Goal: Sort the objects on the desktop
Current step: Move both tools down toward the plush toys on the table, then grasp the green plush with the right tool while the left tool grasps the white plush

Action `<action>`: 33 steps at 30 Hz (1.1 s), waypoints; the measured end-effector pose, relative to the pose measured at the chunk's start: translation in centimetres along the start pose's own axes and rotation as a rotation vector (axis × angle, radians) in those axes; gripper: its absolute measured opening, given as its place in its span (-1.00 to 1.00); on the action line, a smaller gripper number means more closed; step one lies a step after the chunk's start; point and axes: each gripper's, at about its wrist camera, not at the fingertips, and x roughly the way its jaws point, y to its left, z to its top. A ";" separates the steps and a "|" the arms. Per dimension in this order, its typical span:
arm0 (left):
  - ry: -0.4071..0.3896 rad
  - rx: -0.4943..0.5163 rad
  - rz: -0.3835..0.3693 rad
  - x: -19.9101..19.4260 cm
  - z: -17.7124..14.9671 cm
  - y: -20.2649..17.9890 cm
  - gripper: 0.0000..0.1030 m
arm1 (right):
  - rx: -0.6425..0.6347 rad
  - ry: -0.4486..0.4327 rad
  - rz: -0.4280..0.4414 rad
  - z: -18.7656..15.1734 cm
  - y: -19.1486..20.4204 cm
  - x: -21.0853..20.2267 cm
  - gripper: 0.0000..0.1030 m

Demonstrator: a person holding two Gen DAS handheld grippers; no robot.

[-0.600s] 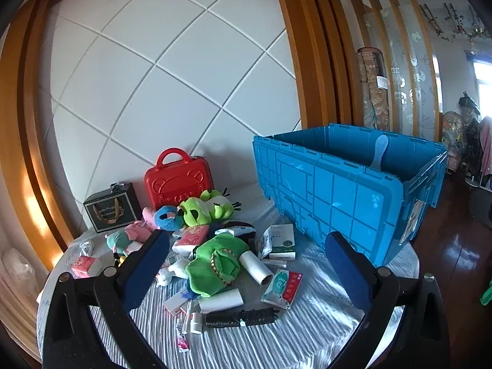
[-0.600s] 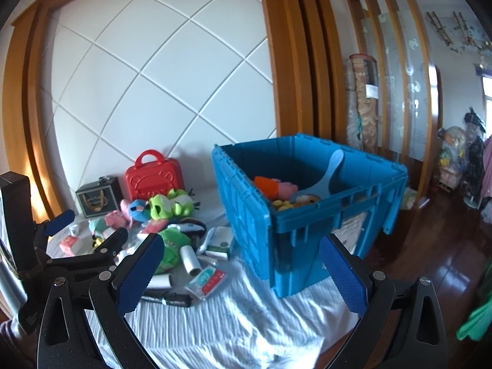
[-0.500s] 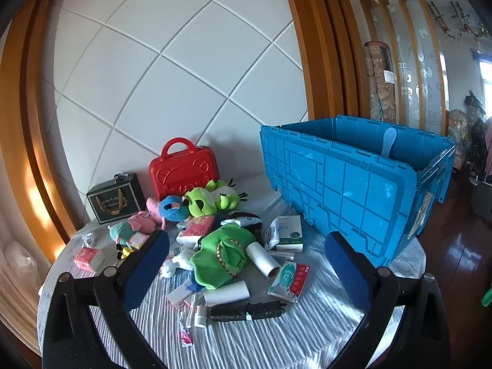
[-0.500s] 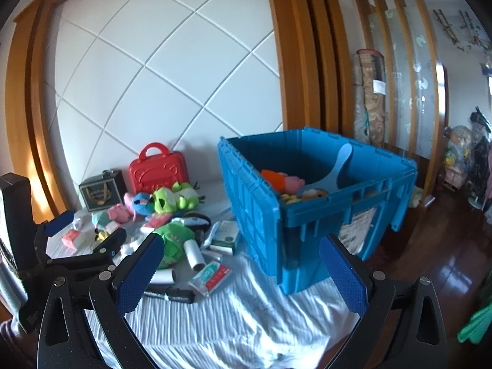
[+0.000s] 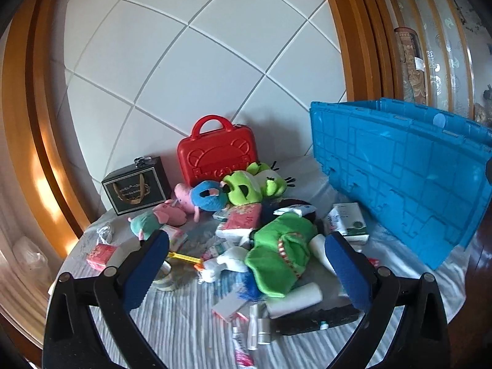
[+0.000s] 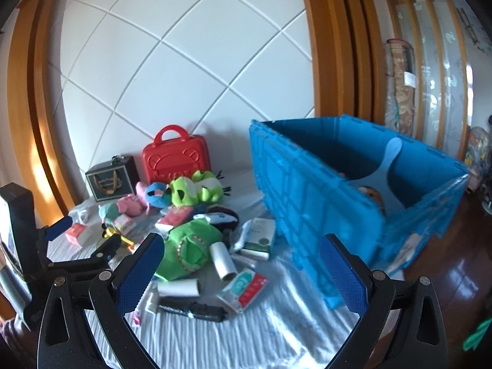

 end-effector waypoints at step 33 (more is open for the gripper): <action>0.303 0.301 -0.263 24.6 -9.9 6.5 0.99 | 0.061 0.598 0.228 -10.5 10.7 37.6 0.25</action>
